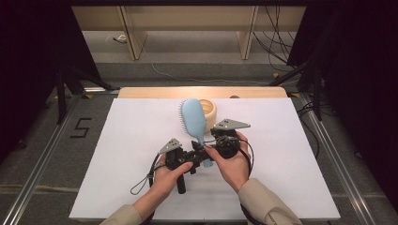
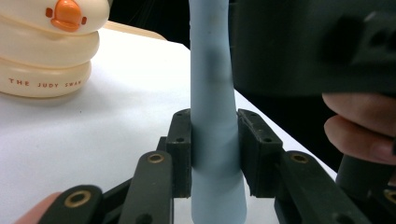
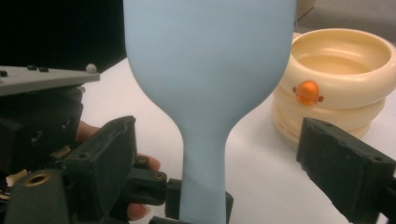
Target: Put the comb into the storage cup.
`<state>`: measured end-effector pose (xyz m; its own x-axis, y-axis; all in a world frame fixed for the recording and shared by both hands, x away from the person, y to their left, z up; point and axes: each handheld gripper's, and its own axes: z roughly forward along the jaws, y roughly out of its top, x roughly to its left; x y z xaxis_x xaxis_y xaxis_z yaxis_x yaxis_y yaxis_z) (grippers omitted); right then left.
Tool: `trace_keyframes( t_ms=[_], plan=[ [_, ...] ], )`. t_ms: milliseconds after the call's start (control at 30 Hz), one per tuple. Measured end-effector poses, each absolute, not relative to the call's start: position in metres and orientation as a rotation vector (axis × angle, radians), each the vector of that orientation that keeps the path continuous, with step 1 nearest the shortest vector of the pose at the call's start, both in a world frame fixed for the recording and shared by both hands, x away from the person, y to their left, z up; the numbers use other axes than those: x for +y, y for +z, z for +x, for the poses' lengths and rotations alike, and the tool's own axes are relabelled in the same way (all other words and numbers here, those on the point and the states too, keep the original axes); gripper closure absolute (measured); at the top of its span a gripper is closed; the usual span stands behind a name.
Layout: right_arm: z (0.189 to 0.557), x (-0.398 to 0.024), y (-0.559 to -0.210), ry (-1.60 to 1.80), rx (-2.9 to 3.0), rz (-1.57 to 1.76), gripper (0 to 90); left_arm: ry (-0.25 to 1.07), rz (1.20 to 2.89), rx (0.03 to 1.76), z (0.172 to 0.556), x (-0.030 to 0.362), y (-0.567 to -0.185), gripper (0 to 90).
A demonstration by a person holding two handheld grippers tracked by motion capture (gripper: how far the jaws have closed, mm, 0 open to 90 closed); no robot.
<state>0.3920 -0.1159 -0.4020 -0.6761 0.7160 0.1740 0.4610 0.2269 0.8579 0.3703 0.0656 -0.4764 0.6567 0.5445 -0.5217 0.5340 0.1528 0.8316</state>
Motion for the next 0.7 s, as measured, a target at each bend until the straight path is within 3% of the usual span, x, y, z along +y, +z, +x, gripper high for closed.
trace_keyframes(
  t_ms=[700],
  plan=[
    [0.396,-0.126,-0.384,1.485,2.173,1.110,8.0,0.009,1.490,0.936,0.370,0.066,-0.476,66.9]
  ],
)
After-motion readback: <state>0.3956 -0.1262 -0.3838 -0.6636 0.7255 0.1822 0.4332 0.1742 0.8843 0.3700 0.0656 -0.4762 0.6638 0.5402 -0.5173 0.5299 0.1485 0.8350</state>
